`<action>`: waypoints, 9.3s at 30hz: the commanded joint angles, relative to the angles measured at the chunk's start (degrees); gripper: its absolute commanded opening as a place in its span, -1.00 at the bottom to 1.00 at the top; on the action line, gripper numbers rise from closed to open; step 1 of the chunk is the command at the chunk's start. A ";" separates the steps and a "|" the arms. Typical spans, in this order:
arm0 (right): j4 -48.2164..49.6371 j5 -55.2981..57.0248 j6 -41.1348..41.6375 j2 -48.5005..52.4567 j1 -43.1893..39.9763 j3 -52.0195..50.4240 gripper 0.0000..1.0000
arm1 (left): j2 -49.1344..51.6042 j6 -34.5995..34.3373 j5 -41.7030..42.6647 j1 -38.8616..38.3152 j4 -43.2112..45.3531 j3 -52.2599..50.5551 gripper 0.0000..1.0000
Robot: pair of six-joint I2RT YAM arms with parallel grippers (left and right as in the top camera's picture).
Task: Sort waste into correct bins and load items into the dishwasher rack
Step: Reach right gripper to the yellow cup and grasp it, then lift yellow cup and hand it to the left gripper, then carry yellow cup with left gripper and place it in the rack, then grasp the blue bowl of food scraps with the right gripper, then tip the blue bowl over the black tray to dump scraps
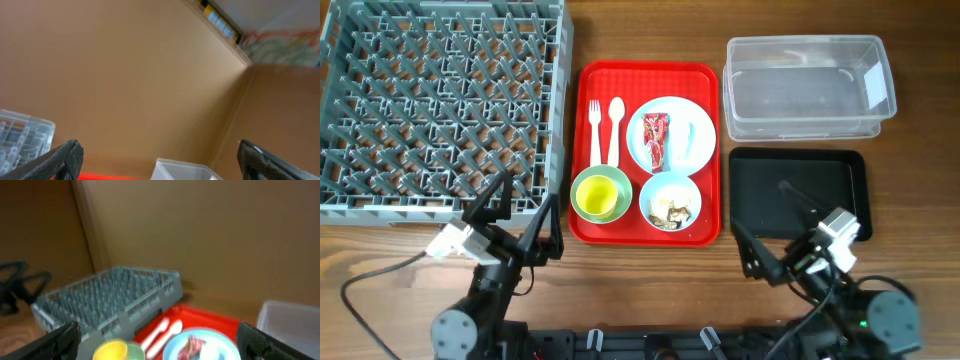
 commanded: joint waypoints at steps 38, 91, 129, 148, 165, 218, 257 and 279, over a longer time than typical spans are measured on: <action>-37.13 12.50 26.36 105.02 31.65 61.07 -0.03 | 40.74 2.23 -15.30 -0.11 -99.80 76.08 1.00; -14.62 -45.94 2.32 65.66 18.38 61.20 -0.91 | 52.70 3.96 73.29 -0.83 -68.39 76.08 0.74; -50.03 -5.77 9.81 62.82 5.25 61.20 0.34 | 47.93 6.93 -6.62 -1.33 -89.66 76.06 0.07; -64.17 1.20 9.11 63.04 5.55 61.20 0.40 | 77.07 2.16 -19.15 -0.72 -90.92 73.44 0.03; -64.70 1.77 9.16 63.04 5.55 61.20 0.46 | 76.98 2.45 -15.10 14.82 -85.53 63.56 0.18; -43.10 20.68 28.65 110.01 28.50 61.18 -0.45 | 44.44 10.19 -4.74 -2.34 -99.34 74.31 1.00; -43.17 -37.03 -24.35 81.70 -30.25 32.54 -0.91 | 44.44 10.19 -4.74 -2.34 -99.34 74.31 1.00; -38.38 -49.62 -29.77 82.55 -36.63 29.24 -0.91 | 44.44 10.19 -4.74 -2.34 -99.34 74.31 1.00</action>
